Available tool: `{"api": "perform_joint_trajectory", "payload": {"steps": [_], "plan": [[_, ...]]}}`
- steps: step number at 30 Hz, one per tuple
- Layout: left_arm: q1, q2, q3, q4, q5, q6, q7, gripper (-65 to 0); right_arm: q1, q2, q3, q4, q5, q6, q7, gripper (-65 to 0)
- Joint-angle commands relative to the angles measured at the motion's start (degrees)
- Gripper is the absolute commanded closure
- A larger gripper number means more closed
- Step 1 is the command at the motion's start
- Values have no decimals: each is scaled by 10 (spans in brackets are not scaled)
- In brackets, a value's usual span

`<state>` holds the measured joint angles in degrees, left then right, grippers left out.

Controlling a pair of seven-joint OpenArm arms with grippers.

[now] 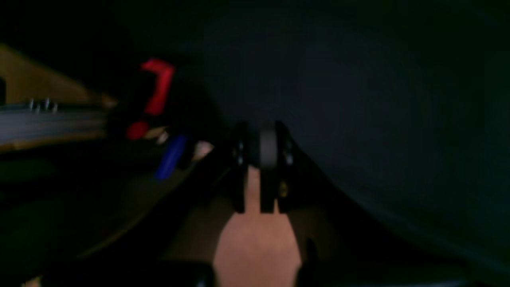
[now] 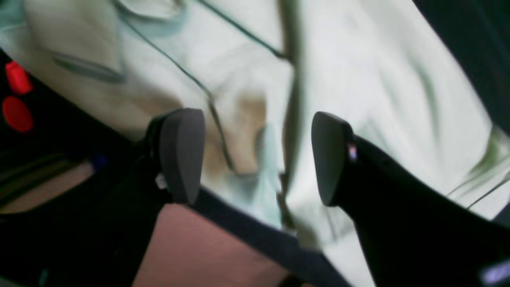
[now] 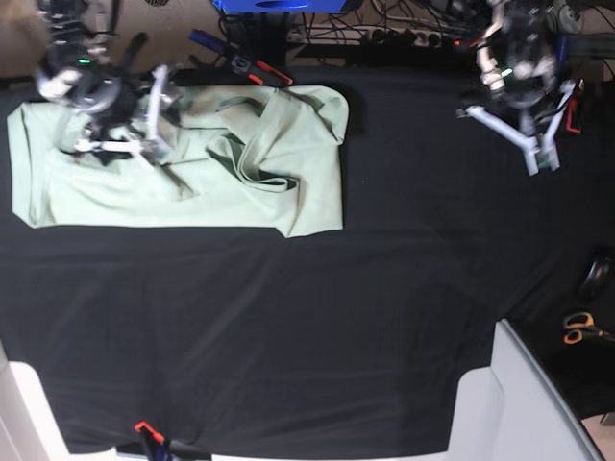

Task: Fold the T-shirt properly
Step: 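Release the fold and raise the left gripper back to its rest spot, then move the right gripper onto the folded shirt and grasp the fold edge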

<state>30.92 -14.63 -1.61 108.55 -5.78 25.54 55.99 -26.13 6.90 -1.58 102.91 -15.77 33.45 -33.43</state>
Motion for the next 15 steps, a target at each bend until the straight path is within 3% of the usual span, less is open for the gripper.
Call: {"api": "perform_joint_trajectory", "payload": {"steps": [1, 3, 8, 12, 15], "plan": [[11, -4, -19, 0, -24, 2, -29, -52, 7, -12, -6, 14, -27, -1, 10, -395], [29, -5, -49, -20, -82, -4, -68, -52, 17, -42, -14, 15, -106, -1, 13, -395], [41, -3, -98, -88, -166, -77, -143, -52, 31, -118, -14, 25, -274, -1, 71, -396], [38, 11, -103, -100, -168, -91, -153, -52, 20, -122, -79, 44, -309, 1, 69, -398], [38, 12, -103, -100, -168, -91, -153, -52, 15, -122, -133, 52, -306, 1, 30, -395]]}}
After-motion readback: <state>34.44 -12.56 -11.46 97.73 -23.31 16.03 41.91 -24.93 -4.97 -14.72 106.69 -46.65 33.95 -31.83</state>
